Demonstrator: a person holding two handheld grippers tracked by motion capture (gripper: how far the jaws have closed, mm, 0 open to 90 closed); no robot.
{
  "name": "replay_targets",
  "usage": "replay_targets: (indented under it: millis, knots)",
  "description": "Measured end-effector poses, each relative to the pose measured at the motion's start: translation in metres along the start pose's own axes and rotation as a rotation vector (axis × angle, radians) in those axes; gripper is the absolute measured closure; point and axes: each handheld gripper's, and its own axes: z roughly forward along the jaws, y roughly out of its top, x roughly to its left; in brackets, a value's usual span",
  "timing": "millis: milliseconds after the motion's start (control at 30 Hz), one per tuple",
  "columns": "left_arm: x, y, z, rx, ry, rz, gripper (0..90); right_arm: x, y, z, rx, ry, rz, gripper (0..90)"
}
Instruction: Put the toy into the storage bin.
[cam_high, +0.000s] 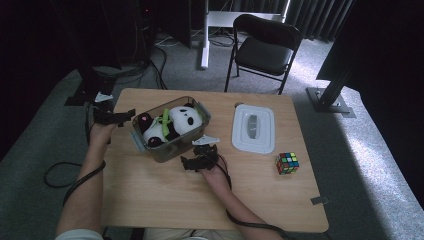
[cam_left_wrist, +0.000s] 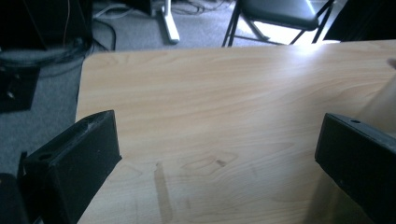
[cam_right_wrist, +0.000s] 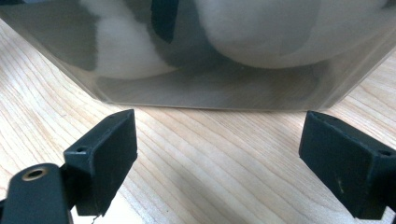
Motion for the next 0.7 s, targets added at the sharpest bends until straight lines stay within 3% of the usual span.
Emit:
replay_targets:
  millis: [100,200,367,433,533,700]
  knots:
    - [0.005,-0.007,0.011,0.026,0.027,0.003,0.6,-0.001,-0.001,0.0,0.003,-0.001,0.0,11.2]
    - [0.009,-0.016,0.022,0.016,0.025,-0.038,0.7,-0.002,-0.002,0.0,0.005,-0.004,0.007,11.2]
    - [0.009,-0.026,0.037,0.058,0.034,-0.013,0.6,-0.006,-0.003,-0.001,0.009,-0.01,0.007,11.2]
    - [0.007,-0.029,0.042,0.069,0.03,0.001,0.6,-0.008,-0.004,-0.001,0.01,-0.015,0.011,11.2]
    - [0.002,-0.031,0.049,0.05,0.0,-0.023,0.6,-0.012,-0.006,-0.002,0.01,-0.023,0.021,11.2]
    - [-0.003,-0.031,0.051,0.057,-0.021,-0.006,0.7,-0.017,-0.009,-0.004,0.02,-0.031,0.028,11.2]
